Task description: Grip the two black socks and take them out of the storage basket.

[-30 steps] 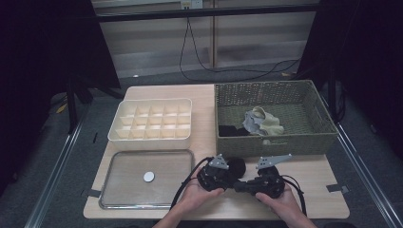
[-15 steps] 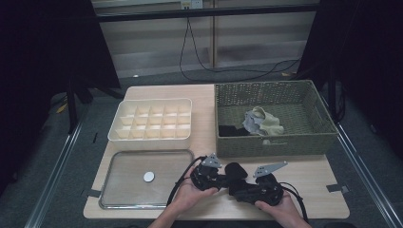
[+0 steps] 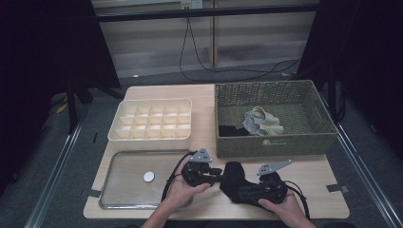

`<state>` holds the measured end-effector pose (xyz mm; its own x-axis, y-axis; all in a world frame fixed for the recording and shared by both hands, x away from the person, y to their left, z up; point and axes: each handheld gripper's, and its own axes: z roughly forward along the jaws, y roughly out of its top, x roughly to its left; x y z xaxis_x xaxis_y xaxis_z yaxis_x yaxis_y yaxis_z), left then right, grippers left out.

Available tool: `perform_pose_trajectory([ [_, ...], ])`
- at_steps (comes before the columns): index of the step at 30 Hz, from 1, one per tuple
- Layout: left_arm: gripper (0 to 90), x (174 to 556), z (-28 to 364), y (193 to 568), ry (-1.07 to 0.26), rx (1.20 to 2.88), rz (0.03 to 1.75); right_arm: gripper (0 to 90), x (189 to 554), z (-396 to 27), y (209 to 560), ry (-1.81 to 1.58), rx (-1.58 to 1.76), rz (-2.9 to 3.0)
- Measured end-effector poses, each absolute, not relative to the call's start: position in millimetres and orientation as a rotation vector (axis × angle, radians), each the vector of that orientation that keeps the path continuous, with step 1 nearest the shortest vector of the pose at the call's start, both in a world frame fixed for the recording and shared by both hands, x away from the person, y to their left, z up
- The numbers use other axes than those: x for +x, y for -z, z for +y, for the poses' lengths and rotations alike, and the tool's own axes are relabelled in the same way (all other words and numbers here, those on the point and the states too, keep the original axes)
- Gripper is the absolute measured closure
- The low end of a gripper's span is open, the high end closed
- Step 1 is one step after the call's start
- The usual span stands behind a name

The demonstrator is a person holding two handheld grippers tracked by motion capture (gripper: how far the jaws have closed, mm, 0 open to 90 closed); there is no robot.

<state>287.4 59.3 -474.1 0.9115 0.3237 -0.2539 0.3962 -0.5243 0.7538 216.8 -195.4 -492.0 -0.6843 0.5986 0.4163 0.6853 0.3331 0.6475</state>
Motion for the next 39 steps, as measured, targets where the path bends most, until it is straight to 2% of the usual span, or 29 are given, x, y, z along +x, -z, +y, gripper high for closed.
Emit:
perform_pose_trajectory([
  [9, 69.8, 282.1, 26.9, 494.9, 0.137, 2.269, 0.433, 78.4, 212.0, -221.9, 490.4, 1.299, -1.302, -2.458],
  [14, 72.6, 281.8, 28.0, 497.0, 0.106, 2.292, 0.439, 76.9, 208.7, -228.0, 494.6, 1.241, -1.325, -2.504],
  [26, 77.2, 274.7, 36.0, 495.1, 0.139, 2.318, 0.431, 75.3, 227.7, -230.0, 497.5, 1.220, -1.384, -2.568],
  [30, 77.3, 274.3, 36.5, 493.9, 0.153, 2.293, 0.431, 72.9, 229.7, -230.4, 496.7, 1.229, -1.394, -2.566],
  [35, 72.8, 275.5, 33.4, 484.8, 0.169, 2.257, 0.415, 72.0, 227.9, -234.6, 493.8, 1.253, -1.397, -2.554],
  [39, 71.8, 289.2, 27.6, 482.5, 0.150, 2.240, 0.449, 72.0, 226.1, -240.4, 492.1, 1.258, -1.426, -2.544],
])
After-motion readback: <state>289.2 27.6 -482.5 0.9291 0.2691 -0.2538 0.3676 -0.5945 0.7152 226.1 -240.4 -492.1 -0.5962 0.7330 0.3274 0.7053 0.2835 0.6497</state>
